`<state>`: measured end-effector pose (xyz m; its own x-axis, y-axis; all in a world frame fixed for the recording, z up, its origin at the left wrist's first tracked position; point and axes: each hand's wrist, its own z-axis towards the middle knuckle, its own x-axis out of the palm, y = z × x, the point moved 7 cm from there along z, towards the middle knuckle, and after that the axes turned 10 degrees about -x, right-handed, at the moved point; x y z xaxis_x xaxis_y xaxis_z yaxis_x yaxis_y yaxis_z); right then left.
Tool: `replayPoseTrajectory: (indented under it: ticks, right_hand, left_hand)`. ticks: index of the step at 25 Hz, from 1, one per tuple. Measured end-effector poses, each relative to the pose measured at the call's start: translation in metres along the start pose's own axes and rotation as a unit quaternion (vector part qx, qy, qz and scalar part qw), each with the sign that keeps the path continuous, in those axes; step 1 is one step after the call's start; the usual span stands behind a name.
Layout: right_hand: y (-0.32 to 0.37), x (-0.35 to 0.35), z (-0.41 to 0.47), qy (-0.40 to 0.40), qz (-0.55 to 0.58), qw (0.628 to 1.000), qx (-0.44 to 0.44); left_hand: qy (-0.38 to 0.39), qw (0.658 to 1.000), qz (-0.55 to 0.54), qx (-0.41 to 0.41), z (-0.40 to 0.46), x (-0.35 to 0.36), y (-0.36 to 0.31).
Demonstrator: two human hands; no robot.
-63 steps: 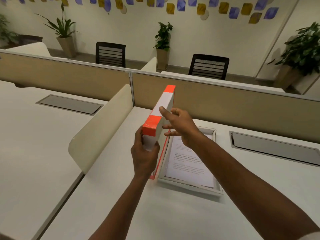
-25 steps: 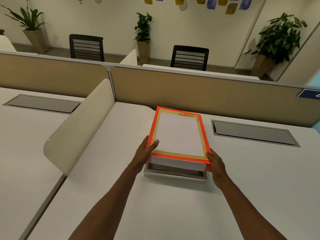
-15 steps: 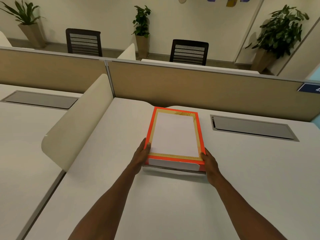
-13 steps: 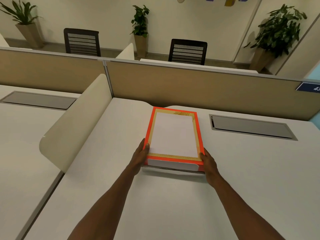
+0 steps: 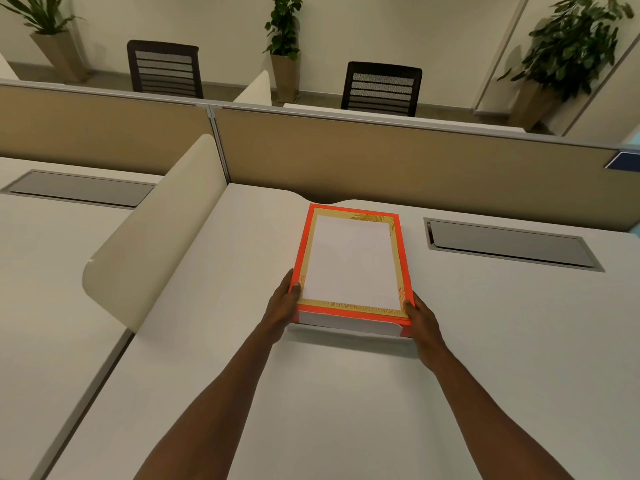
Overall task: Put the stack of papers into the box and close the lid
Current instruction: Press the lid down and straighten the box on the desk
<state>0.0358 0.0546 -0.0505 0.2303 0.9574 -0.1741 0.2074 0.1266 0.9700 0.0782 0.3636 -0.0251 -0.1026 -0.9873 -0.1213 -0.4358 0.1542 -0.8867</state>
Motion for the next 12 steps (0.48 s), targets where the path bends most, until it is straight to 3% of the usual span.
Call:
replayPoseTrajectory:
  ticks: [12]
  right_hand:
    - [-0.010, -0.002, -0.014, 0.003, -0.112, 0.994, -0.006]
  left_hand:
    - [-0.038, 0.999, 0.028, -0.011, 0.000, -0.001, 0.027]
